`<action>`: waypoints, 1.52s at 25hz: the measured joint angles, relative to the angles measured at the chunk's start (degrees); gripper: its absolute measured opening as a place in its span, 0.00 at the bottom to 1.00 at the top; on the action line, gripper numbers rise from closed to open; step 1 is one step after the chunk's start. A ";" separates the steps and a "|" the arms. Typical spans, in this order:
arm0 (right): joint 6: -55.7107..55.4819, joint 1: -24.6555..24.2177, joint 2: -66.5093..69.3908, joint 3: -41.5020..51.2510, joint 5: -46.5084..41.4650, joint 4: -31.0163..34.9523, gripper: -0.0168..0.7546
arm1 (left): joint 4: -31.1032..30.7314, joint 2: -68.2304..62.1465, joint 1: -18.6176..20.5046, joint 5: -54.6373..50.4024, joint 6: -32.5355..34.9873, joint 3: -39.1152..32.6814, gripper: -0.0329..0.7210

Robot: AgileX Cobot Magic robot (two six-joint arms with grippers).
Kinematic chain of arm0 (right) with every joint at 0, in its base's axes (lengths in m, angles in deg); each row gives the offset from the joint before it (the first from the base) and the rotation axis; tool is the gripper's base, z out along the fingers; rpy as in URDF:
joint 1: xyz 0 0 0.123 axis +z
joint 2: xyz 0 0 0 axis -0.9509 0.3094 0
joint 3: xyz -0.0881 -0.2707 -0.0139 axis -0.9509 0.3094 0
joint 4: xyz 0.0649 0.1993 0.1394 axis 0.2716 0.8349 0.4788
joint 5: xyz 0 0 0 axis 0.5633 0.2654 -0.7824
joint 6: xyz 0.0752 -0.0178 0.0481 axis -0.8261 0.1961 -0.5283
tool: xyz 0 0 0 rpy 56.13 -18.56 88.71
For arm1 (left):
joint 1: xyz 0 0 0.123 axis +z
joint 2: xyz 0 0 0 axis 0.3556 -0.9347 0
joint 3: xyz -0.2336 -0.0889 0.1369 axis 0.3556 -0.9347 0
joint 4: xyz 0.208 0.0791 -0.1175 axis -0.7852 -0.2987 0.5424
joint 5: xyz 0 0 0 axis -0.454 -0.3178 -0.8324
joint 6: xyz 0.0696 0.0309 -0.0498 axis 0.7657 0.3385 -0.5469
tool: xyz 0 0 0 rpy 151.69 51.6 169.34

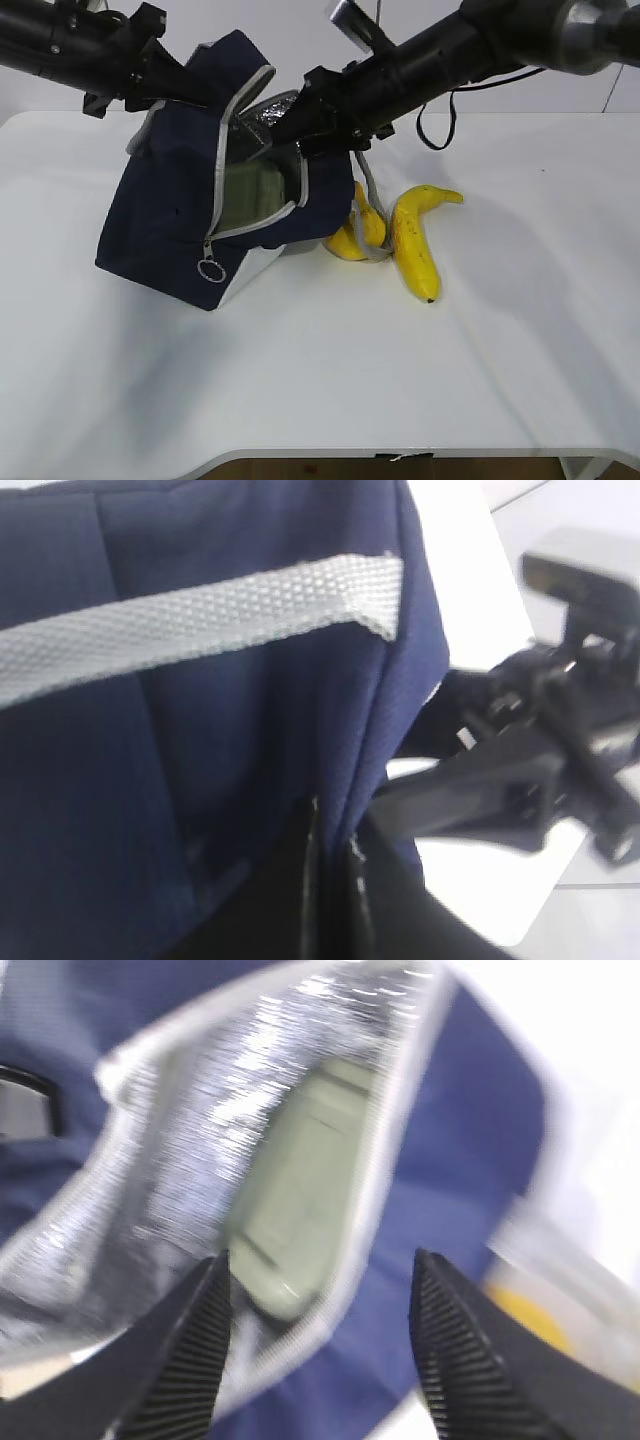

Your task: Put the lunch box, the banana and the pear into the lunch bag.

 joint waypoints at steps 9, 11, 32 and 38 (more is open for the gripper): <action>-9.10 -4.48 -7.01 -1.02 -3.46 -12.01 0.61 | -0.22 0.00 0.00 -0.11 1.72 0.00 0.03; -12.48 -4.81 -8.08 -1.02 -4.31 -16.37 0.59 | -0.22 0.00 0.00 -0.22 1.75 0.00 0.03; -34.34 -5.29 -5.54 -1.02 -8.98 -40.15 0.55 | -0.22 0.00 0.00 -0.22 2.87 0.00 0.03; -34.78 -5.29 -2.27 -1.02 -8.98 -38.56 0.56 | -0.22 0.00 0.00 -0.30 3.03 0.00 0.03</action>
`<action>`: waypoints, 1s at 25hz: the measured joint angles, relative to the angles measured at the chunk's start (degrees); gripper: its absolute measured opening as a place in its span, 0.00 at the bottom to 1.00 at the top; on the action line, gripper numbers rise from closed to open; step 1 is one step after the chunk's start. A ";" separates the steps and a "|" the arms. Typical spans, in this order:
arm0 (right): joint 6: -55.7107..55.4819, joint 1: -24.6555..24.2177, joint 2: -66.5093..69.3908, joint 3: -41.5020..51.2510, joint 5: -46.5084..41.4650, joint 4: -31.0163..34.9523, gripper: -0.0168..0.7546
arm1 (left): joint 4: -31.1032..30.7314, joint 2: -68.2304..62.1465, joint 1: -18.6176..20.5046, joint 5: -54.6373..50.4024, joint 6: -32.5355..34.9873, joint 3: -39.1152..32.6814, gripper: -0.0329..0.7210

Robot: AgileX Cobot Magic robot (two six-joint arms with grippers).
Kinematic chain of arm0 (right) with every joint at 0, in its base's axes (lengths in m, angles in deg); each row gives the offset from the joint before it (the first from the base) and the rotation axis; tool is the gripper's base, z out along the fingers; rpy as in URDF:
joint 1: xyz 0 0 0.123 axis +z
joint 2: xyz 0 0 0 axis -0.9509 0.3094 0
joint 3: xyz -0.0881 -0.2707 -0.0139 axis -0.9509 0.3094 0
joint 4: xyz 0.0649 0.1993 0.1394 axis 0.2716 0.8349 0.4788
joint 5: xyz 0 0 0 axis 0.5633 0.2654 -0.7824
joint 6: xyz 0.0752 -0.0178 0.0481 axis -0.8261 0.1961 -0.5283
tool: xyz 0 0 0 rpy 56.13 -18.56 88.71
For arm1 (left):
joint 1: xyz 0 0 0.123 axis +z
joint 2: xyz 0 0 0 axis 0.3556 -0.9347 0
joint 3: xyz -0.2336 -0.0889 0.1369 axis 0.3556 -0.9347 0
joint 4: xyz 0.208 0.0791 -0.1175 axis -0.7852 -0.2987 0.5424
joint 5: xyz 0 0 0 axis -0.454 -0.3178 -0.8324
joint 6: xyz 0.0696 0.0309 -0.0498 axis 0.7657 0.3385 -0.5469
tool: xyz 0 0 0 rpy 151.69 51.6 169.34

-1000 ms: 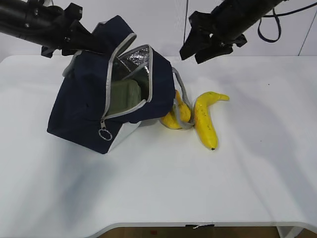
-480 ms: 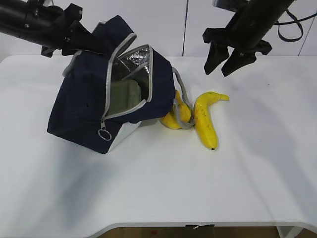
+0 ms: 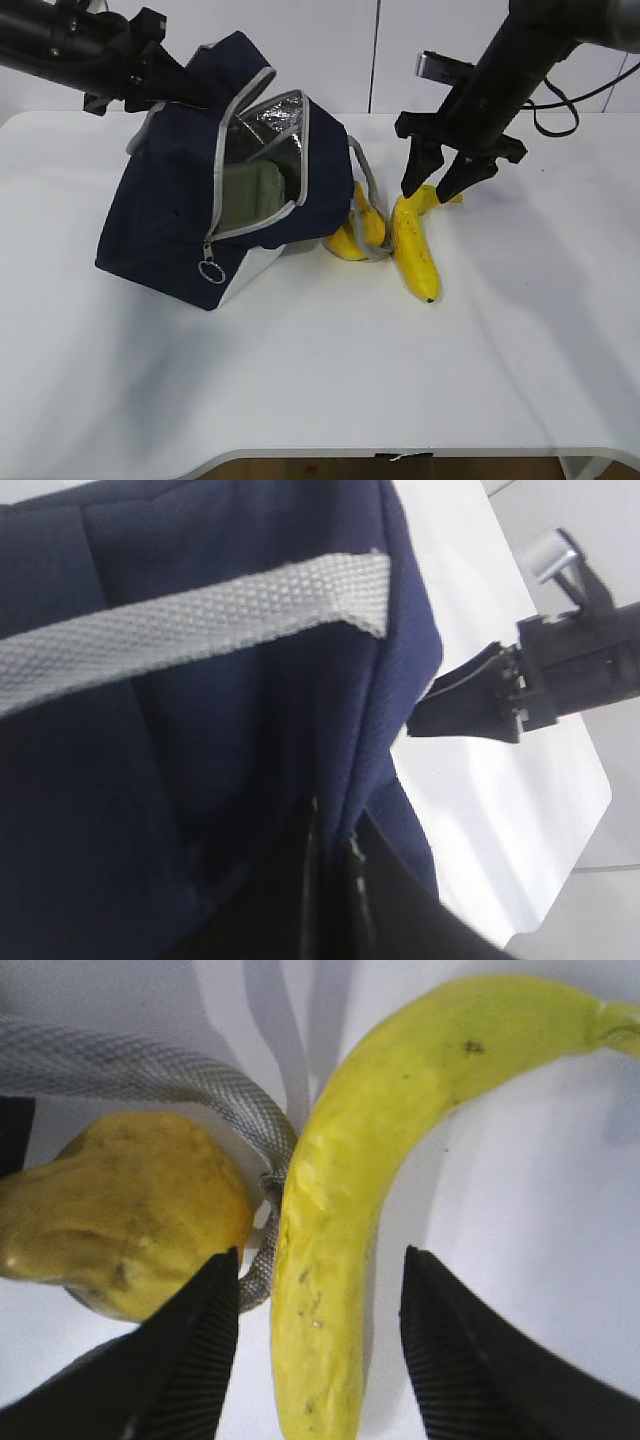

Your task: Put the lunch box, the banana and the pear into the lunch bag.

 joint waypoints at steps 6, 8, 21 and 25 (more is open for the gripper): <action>-0.14 0.00 2.79 0.00 0.00 2.31 0.57 | 0.00 0.00 0.00 0.00 0.21 0.00 0.03; -0.14 0.00 3.48 0.00 0.10 2.74 0.57 | 0.00 0.00 0.00 0.00 0.21 0.00 0.03; -0.14 0.00 5.23 -0.12 0.23 4.13 0.57 | -0.07 0.00 0.00 0.00 0.32 0.00 0.03; -0.27 0.00 6.92 -0.12 0.46 5.37 0.57 | -0.07 0.00 0.00 0.00 0.32 0.00 0.03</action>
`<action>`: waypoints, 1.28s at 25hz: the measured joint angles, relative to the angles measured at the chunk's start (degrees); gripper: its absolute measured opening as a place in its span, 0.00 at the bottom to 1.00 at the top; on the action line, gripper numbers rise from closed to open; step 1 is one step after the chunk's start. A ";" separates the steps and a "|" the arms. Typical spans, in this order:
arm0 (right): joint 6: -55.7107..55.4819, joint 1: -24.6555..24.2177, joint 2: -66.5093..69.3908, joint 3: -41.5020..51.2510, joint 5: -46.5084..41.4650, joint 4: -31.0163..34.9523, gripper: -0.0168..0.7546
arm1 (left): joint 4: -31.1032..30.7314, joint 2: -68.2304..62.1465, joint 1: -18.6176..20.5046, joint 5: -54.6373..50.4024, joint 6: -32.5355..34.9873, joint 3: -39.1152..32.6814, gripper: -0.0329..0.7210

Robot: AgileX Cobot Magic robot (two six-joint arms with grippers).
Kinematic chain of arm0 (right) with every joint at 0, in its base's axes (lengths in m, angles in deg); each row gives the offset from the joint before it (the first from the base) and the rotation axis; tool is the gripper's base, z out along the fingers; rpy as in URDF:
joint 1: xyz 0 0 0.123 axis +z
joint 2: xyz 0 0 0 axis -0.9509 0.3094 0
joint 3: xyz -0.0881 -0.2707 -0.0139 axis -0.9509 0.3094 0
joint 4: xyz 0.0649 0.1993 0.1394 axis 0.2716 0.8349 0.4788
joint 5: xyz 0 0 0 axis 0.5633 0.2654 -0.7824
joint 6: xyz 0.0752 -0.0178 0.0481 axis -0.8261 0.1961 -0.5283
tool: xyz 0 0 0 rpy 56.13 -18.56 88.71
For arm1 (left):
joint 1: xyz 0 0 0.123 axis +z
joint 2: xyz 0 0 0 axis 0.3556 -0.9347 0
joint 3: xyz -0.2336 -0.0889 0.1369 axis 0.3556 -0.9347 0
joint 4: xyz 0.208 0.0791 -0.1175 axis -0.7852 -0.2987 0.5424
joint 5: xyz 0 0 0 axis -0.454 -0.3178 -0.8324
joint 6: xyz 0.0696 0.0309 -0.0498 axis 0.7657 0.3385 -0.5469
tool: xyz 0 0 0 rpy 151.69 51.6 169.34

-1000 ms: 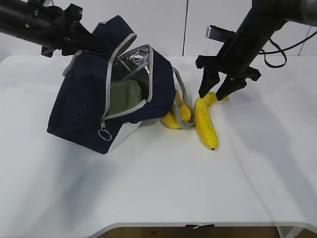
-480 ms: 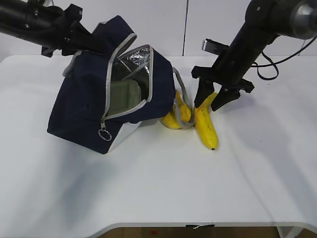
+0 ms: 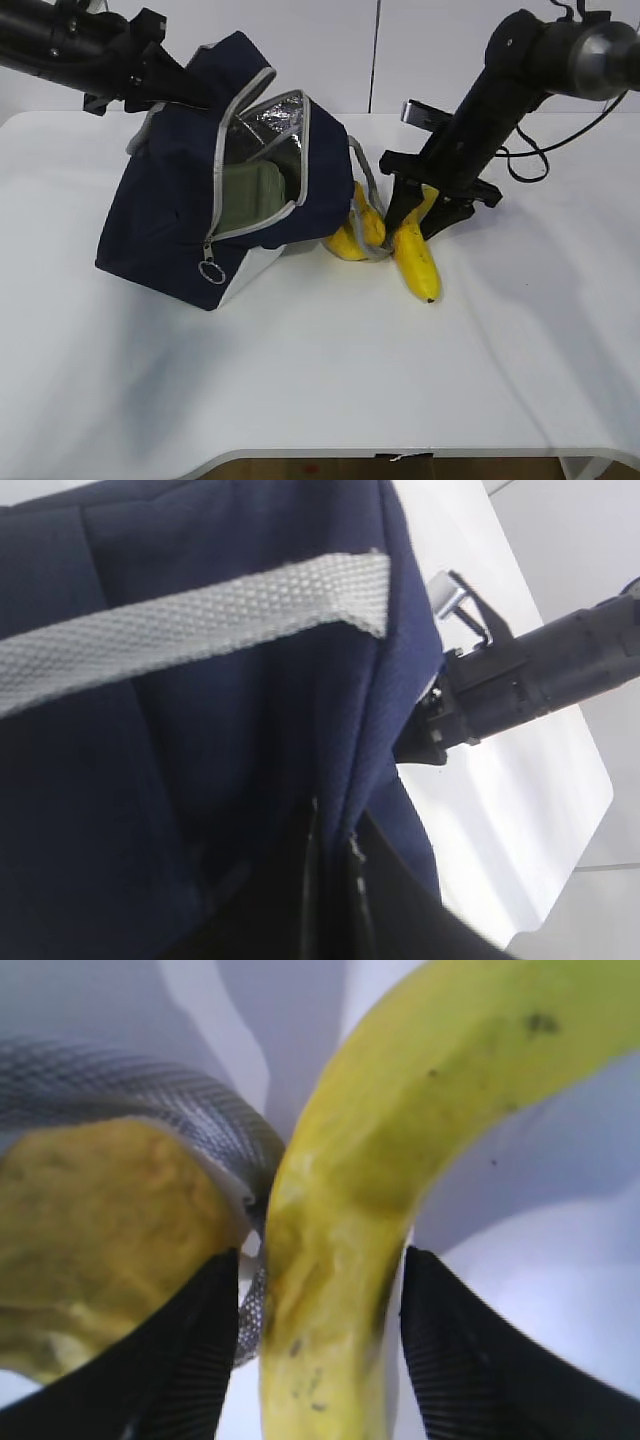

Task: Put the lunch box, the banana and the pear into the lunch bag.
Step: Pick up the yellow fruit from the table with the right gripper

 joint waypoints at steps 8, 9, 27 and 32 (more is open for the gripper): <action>0.33 0.57 0.35 0.00 0.00 0.09 0.44 | 0.00 0.00 0.00 -0.04 0.10 0.00 0.03; 0.47 0.57 0.35 0.00 0.00 0.09 0.41 | 0.00 0.00 0.00 -0.04 0.10 0.00 0.03; 2.46 -0.56 -0.78 -1.60 0.00 -2.84 0.37 | -0.05 0.00 0.00 -0.13 0.10 0.00 0.03; 2.46 -2.43 -3.20 -1.60 -0.12 -3.32 0.37 | -0.05 0.00 0.00 -0.13 0.10 0.00 0.03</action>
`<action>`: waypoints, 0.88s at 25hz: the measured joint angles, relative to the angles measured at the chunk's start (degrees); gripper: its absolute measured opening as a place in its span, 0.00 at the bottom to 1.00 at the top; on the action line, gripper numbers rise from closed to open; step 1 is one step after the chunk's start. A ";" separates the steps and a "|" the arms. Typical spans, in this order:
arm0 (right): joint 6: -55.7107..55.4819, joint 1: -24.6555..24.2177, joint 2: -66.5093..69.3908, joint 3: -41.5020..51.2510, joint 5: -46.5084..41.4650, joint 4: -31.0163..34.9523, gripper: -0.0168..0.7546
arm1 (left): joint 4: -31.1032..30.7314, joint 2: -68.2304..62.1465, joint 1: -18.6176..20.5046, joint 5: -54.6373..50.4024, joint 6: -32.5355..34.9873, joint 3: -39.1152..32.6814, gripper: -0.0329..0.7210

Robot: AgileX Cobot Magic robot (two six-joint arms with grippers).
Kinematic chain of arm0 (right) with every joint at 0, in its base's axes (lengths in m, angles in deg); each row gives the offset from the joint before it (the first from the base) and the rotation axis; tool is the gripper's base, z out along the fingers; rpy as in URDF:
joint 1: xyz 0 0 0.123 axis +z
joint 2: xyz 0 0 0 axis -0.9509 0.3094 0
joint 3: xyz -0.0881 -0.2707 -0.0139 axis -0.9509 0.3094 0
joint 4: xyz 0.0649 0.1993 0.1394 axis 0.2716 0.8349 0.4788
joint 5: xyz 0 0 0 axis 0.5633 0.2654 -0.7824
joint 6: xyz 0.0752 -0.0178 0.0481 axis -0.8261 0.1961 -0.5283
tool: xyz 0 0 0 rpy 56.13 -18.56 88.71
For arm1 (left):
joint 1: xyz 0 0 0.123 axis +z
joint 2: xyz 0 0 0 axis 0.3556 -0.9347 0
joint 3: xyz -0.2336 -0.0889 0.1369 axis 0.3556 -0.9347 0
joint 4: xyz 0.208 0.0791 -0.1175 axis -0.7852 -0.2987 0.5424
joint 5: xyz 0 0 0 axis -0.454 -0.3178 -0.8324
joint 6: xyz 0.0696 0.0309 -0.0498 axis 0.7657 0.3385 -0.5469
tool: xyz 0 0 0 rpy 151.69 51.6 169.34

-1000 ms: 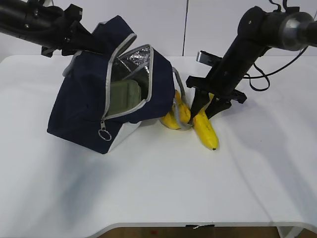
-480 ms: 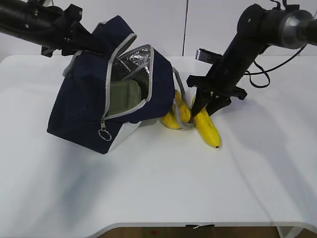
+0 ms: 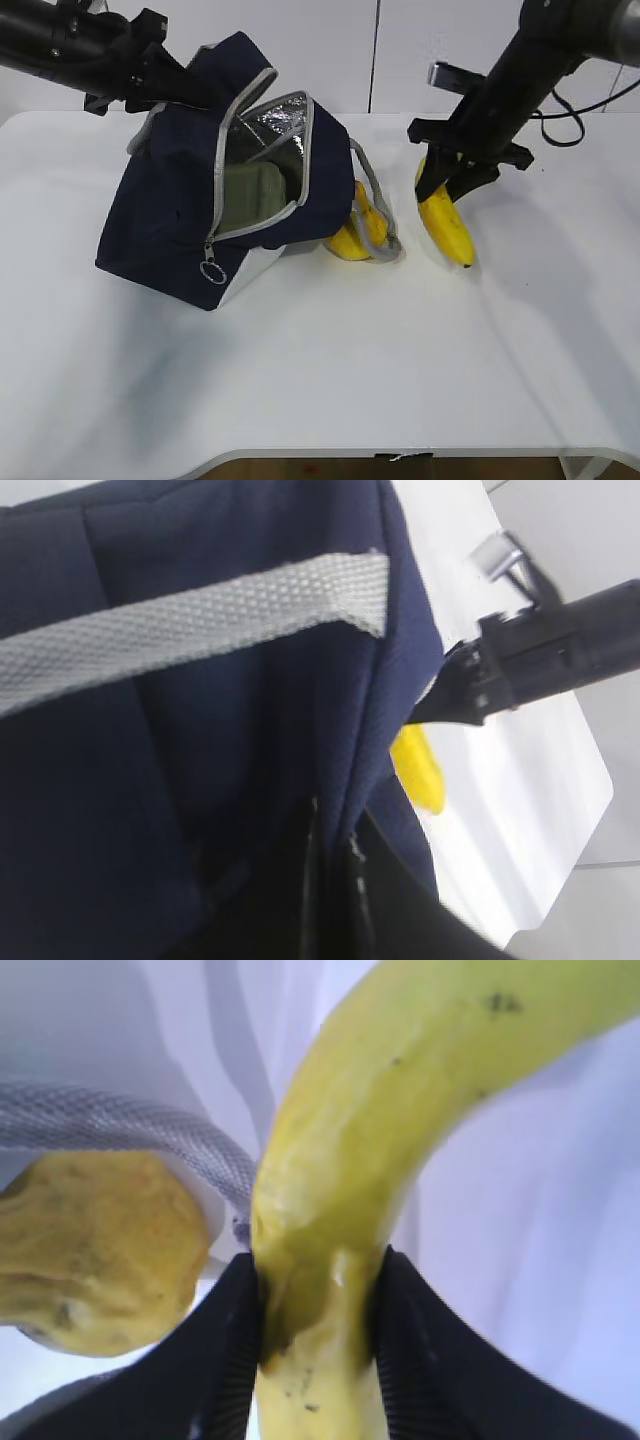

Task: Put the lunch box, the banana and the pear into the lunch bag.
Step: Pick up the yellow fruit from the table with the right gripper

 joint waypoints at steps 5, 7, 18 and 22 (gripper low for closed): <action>0.29 -0.95 -2.92 0.00 0.00 0.27 0.37 | 0.00 0.00 0.00 0.00 0.00 0.00 0.03; 0.91 -0.95 -4.37 0.00 0.00 1.47 0.37 | 0.00 0.00 0.00 0.00 0.00 0.00 0.03; 8.57 -0.95 -12.06 0.00 -0.28 21.63 0.37 | 0.00 0.00 0.00 -0.11 0.00 0.00 0.03; 10.84 -0.61 -12.65 0.00 -0.28 28.18 0.37 | 0.00 0.00 0.00 -0.21 0.00 0.00 0.03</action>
